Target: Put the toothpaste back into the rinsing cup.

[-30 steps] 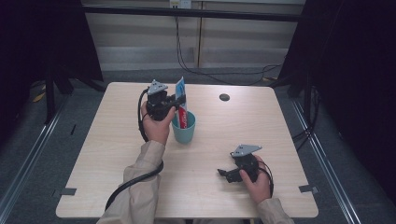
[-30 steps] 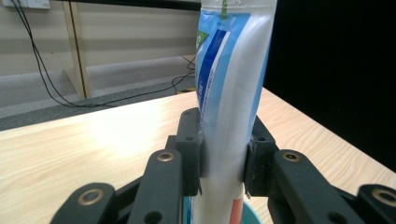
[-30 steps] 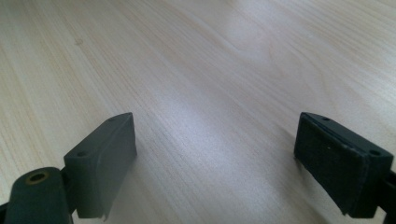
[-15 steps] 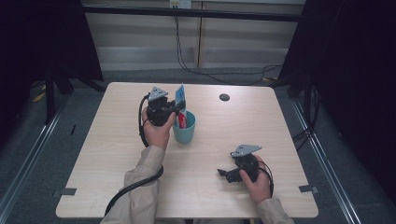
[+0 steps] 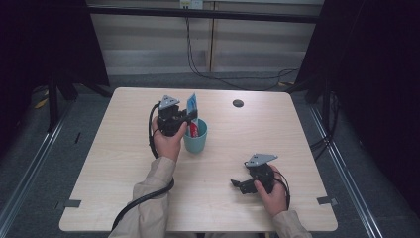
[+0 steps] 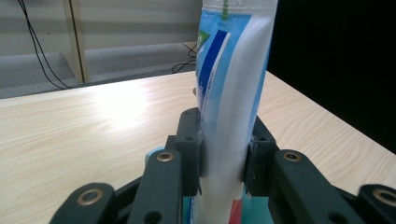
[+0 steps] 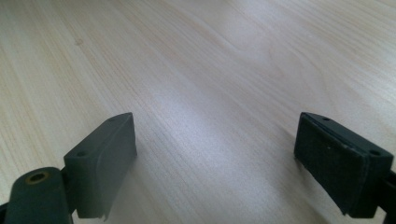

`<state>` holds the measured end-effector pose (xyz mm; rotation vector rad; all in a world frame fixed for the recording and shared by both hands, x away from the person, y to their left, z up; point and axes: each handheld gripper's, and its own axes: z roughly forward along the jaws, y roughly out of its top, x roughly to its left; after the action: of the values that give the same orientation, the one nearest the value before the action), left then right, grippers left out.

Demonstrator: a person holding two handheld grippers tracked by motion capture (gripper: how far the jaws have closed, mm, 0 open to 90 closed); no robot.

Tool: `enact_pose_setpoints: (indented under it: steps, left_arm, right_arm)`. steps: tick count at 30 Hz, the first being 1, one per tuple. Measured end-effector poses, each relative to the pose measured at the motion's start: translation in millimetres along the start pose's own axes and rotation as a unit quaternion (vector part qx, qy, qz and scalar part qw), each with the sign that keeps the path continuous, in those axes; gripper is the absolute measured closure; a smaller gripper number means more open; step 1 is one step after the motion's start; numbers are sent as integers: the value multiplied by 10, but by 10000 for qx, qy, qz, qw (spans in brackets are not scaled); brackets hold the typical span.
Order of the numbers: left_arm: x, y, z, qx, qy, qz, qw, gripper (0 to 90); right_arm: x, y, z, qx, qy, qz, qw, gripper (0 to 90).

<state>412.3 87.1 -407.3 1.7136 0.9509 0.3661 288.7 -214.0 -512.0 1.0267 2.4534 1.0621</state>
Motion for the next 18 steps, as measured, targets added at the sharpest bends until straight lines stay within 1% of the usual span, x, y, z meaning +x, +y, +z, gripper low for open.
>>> enact_pose_setpoints:
  steps: [5,12,14,15,18]
  left_arm:
    - [-1,-8,2,15,50,-2,10000,725]
    - [-9,-23,10,45,33,22,10000,724]
    - [-4,-22,9,48,46,10,10000,722]
    - [-1,-24,7,45,85,21,10000,722]
    - [18,-21,6,42,103,-52,9999,719]
  right_arm:
    - [0,0,-1,4,2,-1,10000,124]
    - [0,0,-1,6,1,0,10000,123]
    - [-1,0,-1,5,1,-2,10000,124]
    - [0,0,-1,5,1,-1,10000,124]
    - [0,0,0,0,0,-1,10000,124]
